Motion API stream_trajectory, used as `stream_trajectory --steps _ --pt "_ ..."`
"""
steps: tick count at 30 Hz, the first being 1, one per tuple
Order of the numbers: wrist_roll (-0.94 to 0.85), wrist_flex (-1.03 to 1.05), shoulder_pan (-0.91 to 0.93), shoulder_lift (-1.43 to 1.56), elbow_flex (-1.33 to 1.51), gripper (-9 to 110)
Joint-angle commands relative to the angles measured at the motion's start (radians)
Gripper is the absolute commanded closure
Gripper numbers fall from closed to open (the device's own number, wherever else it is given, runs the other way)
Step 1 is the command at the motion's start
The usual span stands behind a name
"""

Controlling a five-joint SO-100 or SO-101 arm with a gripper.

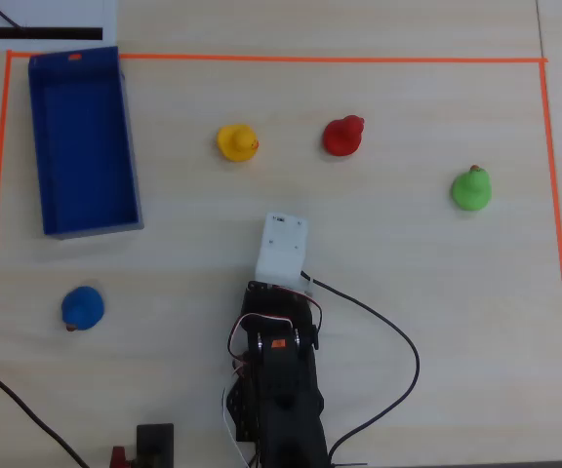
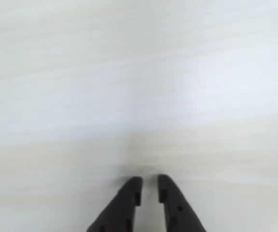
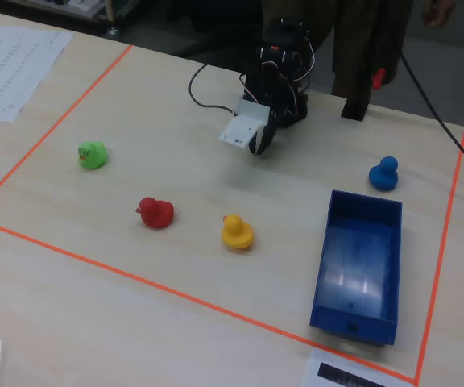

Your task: Grasp blue duck and put it into box.

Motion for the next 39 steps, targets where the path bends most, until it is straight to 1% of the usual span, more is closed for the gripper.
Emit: stream_trajectory --steps 1,16,22,23,25,27,31,33,35,39 --pt "0.000 0.020 0.000 -0.014 -0.003 101" --pt "-0.003 0.020 0.000 -0.014 -0.003 101" --pt "-0.044 -0.008 0.000 -0.014 -0.015 101" --pt "-0.031 -0.031 0.008 -0.034 -0.046 98" --pt "-0.020 -0.044 0.002 -0.149 -0.166 91" --pt "0.008 -0.023 -0.026 -0.321 -0.353 84" --pt "0.104 0.120 -0.143 -0.637 -0.788 77" --pt "0.176 0.192 -0.242 -0.742 -0.957 73" --pt "0.262 0.255 -0.370 -0.833 -1.081 73" --pt "0.442 0.298 -0.632 -0.983 -1.210 69"
